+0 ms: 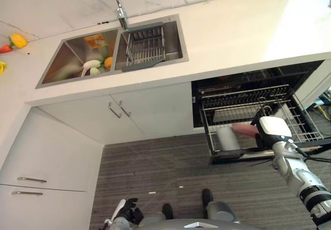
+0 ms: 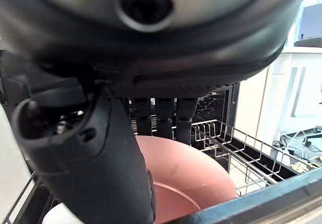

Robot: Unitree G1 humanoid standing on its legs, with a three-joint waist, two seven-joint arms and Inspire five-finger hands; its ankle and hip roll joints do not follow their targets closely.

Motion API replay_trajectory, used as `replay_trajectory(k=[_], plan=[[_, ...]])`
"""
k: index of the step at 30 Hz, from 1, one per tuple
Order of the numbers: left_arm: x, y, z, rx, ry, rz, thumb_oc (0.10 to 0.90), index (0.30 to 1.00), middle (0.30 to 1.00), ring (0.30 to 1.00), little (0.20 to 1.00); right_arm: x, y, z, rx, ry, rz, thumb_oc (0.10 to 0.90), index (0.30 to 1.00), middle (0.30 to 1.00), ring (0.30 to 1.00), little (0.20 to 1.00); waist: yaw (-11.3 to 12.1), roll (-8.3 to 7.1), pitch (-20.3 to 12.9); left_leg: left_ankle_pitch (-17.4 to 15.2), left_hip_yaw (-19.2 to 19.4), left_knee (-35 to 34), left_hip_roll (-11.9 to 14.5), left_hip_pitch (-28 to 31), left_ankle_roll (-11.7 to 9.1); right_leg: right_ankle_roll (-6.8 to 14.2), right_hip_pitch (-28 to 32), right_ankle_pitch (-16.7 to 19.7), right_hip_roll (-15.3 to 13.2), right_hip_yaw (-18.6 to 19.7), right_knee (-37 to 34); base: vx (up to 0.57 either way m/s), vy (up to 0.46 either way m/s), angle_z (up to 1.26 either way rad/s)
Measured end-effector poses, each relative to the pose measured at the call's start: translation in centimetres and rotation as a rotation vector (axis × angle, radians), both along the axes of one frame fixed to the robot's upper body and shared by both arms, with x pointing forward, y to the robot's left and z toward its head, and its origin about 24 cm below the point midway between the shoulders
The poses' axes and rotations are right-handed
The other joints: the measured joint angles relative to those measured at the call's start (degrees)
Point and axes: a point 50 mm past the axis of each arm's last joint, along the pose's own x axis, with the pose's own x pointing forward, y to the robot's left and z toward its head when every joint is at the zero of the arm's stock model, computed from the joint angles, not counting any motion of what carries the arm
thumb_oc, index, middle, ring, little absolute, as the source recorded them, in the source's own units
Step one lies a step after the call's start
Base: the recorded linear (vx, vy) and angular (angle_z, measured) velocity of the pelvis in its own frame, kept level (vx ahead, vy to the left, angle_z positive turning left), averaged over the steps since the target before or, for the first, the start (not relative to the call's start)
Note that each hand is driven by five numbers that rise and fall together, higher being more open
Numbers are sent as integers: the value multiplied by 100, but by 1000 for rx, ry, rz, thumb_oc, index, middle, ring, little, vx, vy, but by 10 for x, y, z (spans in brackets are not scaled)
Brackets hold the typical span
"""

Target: Place the dishes in the dishwasher.

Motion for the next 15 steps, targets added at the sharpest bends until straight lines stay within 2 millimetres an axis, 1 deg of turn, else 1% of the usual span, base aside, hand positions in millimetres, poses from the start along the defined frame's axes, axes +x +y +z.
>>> replay_trajectory(k=[3,4,5,6,8,9,11,14,15], plan=[[-6,1,-1,0,20,0,800,900,900,900,900,0,-1,-2,8,7,-13,800,900,900,900,900,-4,-17,-47,-81,-3,-214,9,140,-92,48,331,294,24,-54,-616,14,-42,11],[-7,2,-1,2,27,-3,800,900,900,900,900,1,1,-1,19,0,-15,800,900,900,900,900,-1,-8,-61,-131,0,-247,30,140,-88,54,305,311,45,-65,-620,19,-57,3],[-9,4,-2,6,38,-4,800,900,900,900,900,2,6,-3,54,-10,-20,800,900,900,900,900,1,-51,-62,-175,4,-247,37,138,-34,66,296,331,57,-58,-620,16,-37,-1],[-9,4,-2,6,38,-4,800,900,900,900,900,2,6,-3,54,-10,-20,800,900,900,900,900,1,-51,-62,-175,4,-247,37,138,-34,66,296,331,57,-58,-620,26,-37,-5],[-17,13,-2,19,68,15,800,900,900,900,900,-1,26,-7,116,-23,14,800,900,900,900,900,8,-236,-139,-178,14,-248,32,149,-31,82,300,344,47,-45,-621,31,-50,-3],[-19,16,-2,21,74,16,800,900,900,900,900,-4,30,-4,150,-41,18,800,900,900,900,900,22,-281,-160,-178,5,-249,32,151,-30,84,307,345,46,-55,-621,47,-59,5],[-21,18,-2,21,78,37,800,900,900,900,900,-11,33,10,200,-121,21,800,900,900,900,900,25,-315,-168,-176,-23,-250,23,155,-28,91,323,351,35,-78,-620,23,-40,6],[-29,20,-3,20,95,53,800,900,900,900,900,-25,25,34,247,-250,-19,800,900,900,900,900,14,-341,-196,-178,-48,-253,9,185,-26,90,365,350,21,-89,-621,24,-25,3],[-31,21,-3,22,103,54,800,900,900,900,900,-28,20,36,243,-264,-44,800,900,900,900,900,-63,-386,-211,-180,-34,-250,9,192,-24,94,356,352,26,-77,-616,18,-31,2]])
